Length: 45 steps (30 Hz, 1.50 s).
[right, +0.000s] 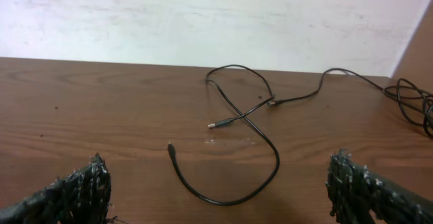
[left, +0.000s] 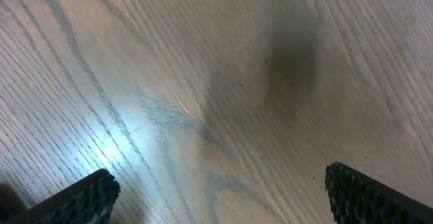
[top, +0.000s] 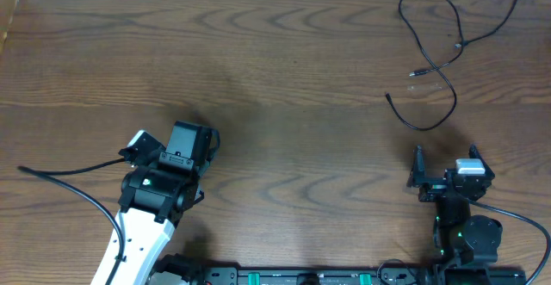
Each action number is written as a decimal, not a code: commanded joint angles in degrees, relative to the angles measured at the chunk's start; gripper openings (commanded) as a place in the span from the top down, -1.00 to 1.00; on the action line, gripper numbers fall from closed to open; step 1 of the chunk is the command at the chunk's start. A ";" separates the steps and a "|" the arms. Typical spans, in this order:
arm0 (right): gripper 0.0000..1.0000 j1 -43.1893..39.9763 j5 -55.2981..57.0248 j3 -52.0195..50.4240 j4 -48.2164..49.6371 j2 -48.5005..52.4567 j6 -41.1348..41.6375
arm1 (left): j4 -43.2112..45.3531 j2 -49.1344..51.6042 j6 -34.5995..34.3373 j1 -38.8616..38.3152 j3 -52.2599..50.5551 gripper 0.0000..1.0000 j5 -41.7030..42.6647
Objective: Untangle cables
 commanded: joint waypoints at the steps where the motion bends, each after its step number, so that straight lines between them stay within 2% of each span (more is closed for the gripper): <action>1: -0.99 -0.48 0.31 -0.04 -0.31 -0.55 -0.87 | -0.13 -0.17 -0.50 0.26 -0.02 -0.96 -1.22; 25: -0.99 -0.48 0.31 -0.04 -0.28 -0.52 -0.87 | -0.20 -0.39 0.26 0.26 -0.04 -0.96 -2.25; 32: -0.98 -0.48 0.28 -0.04 -0.28 -0.52 -0.87 | 0.96 -6.51 9.97 0.26 -1.73 -0.96 -4.48; 36: -0.98 -0.48 0.31 -0.04 -0.28 -0.52 -0.87 | 7.72 -16.70 21.68 0.85 -7.39 -0.96 -4.55; 39: -0.98 -0.48 0.31 -0.04 -0.28 -0.52 -0.87 | 14.21 -26.21 29.53 4.13 -13.62 -0.96 -1.36; 42: -0.99 -0.48 0.28 -0.04 -0.28 -0.52 -0.87 | 18.18 -34.42 35.15 7.98 -19.12 -0.96 2.80; 45: -0.98 -0.48 0.31 -0.04 -0.28 -0.52 -0.87 | 19.28 -40.11 37.46 10.10 -22.36 -0.96 4.22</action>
